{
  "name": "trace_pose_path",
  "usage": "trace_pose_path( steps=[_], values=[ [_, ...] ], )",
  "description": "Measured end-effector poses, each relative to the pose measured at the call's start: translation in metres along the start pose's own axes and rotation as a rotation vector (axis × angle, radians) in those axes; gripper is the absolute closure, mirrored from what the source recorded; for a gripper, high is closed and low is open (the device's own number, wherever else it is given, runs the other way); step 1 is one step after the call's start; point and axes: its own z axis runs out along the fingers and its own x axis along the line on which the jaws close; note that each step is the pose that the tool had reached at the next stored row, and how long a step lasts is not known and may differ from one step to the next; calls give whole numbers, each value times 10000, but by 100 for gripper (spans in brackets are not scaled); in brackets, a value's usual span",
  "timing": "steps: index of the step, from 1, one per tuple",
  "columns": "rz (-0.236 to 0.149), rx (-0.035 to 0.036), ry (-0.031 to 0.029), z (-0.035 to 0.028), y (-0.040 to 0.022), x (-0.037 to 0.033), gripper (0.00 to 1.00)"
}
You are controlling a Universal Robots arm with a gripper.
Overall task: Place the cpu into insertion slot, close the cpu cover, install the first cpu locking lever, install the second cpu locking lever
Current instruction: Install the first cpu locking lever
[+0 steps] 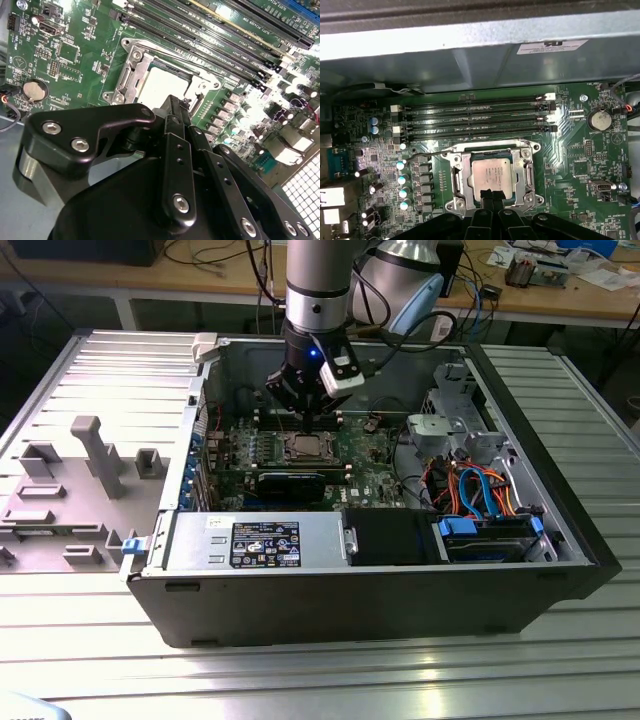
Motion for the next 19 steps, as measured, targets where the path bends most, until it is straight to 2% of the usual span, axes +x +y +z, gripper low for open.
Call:
trace_pose_path(
  steps=[10, 14, 19],
  values=[
    [-211, 1, -6, 0, 0, 0, 89],
    [-414, 3, -13, 0, 0, 0, 89],
    [-879, 6, -26, 0, 0, 0, 89]
  ],
)
